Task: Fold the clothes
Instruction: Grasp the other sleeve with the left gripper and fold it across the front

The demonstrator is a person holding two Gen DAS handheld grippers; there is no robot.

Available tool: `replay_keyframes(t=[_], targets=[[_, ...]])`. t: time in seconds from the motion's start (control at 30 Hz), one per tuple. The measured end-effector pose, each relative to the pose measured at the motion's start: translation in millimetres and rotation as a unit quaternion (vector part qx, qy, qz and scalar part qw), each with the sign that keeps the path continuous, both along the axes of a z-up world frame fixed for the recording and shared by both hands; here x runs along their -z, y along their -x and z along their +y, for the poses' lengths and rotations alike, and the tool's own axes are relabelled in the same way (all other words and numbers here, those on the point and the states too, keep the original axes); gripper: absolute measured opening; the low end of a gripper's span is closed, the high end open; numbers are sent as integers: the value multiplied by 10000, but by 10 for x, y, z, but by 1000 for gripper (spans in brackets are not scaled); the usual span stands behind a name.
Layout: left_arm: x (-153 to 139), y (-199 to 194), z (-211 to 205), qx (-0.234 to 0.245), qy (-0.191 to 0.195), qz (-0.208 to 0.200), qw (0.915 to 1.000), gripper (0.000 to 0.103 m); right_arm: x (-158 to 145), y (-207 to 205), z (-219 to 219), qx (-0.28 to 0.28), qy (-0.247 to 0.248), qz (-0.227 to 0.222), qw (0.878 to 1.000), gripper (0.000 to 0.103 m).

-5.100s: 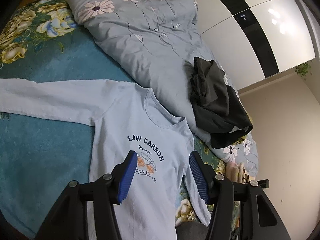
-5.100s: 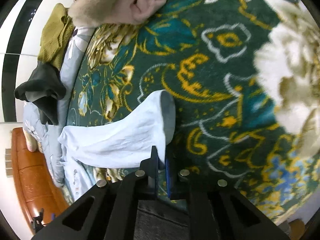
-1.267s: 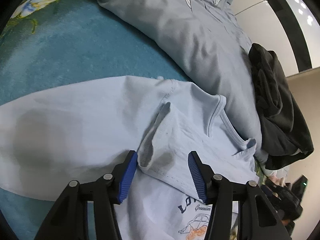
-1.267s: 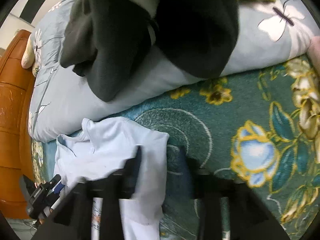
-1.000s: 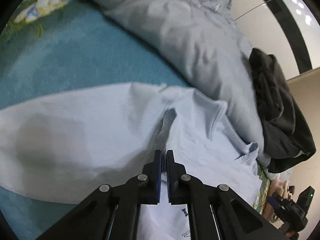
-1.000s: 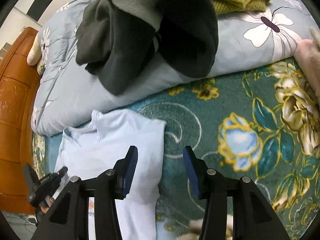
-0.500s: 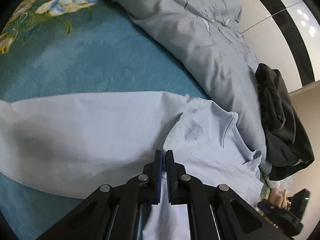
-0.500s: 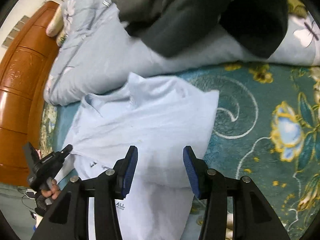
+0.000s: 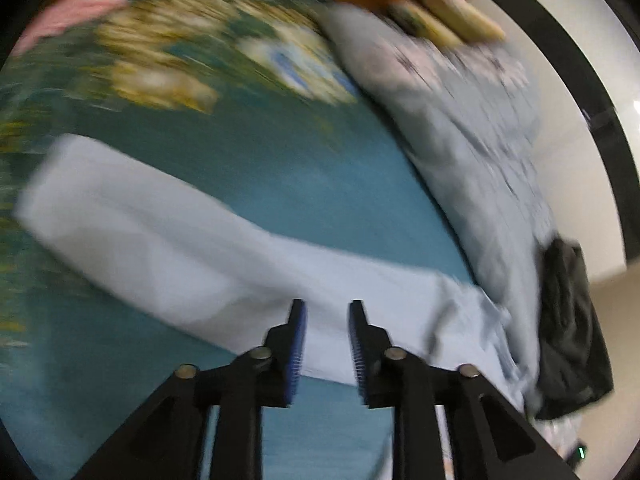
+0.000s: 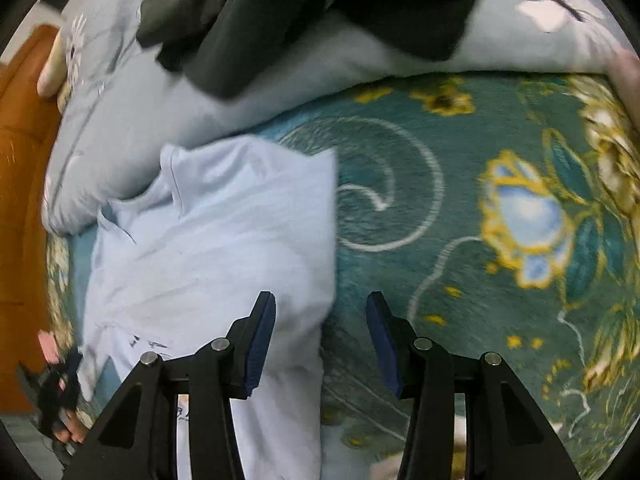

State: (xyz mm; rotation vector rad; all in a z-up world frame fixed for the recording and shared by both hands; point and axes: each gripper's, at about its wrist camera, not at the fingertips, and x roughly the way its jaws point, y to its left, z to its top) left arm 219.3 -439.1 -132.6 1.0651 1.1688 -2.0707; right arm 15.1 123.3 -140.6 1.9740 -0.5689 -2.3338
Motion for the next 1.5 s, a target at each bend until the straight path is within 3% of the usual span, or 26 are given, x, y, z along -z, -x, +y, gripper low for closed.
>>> replay_keyframes(t=[0.07, 0.17, 0.23, 0.37, 0.5, 0.6, 0.63, 0.67, 0.7, 0.77, 0.83, 1.1, 1.2, 1.33, 1.5], targets=[[-32, -284, -208, -496, 197, -132, 9985, 44, -106, -80, 68, 42, -49, 43, 10000, 48], [-72, -694, -509, -1203, 488, -343, 9909, 50, -258, -197, 126, 85, -98, 162, 9998, 48], [-31, -841, -620, -1417, 651, -586, 9860, 52, -328, -251, 132, 123, -106, 213, 9996, 49], [168, -1019, -809, -1745, 477, -762, 9805, 53, -403, -345, 136, 150, -74, 223, 9996, 48], [324, -1021, -889, -1858, 185, -637, 9804, 52, -480, -370, 58, 90, -39, 303, 9995, 48], [319, -997, -914, -1819, 282, -673, 9806, 49, -552, -383, 7, 24, -10, 375, 9993, 48], [313, -995, -917, -1804, 318, -691, 9806, 40, -578, -389, -3, 11, 2, 400, 9992, 48], [321, -986, -923, -1759, 332, -697, 9814, 21, -606, -397, -9, -1, 14, 428, 9991, 49], [338, -960, -939, -1708, 318, -744, 9820, 13, -633, -406, -14, -13, 27, 455, 9990, 48], [323, -936, -946, -1611, 299, -723, 9838, 5, -680, -429, -14, -30, 51, 506, 9987, 48], [235, -937, -910, -1540, 322, -570, 9859, 5, -720, -452, -8, -41, 80, 557, 9984, 49], [-633, -704, -644, -862, 907, 438, 9912, 4, -727, -577, 121, 33, 220, 591, 9980, 49], [-1044, -403, -372, -191, 1111, 955, 9890, 4, -721, -631, 192, 101, 299, 614, 9976, 49], [-1392, 123, 181, 863, 1194, 1435, 9786, 4, -667, -681, 273, 232, 437, 582, 9971, 49], [-1600, 830, 999, 2056, 986, 1884, 9552, 4, -571, -738, 343, 332, 574, 525, 9964, 49]])
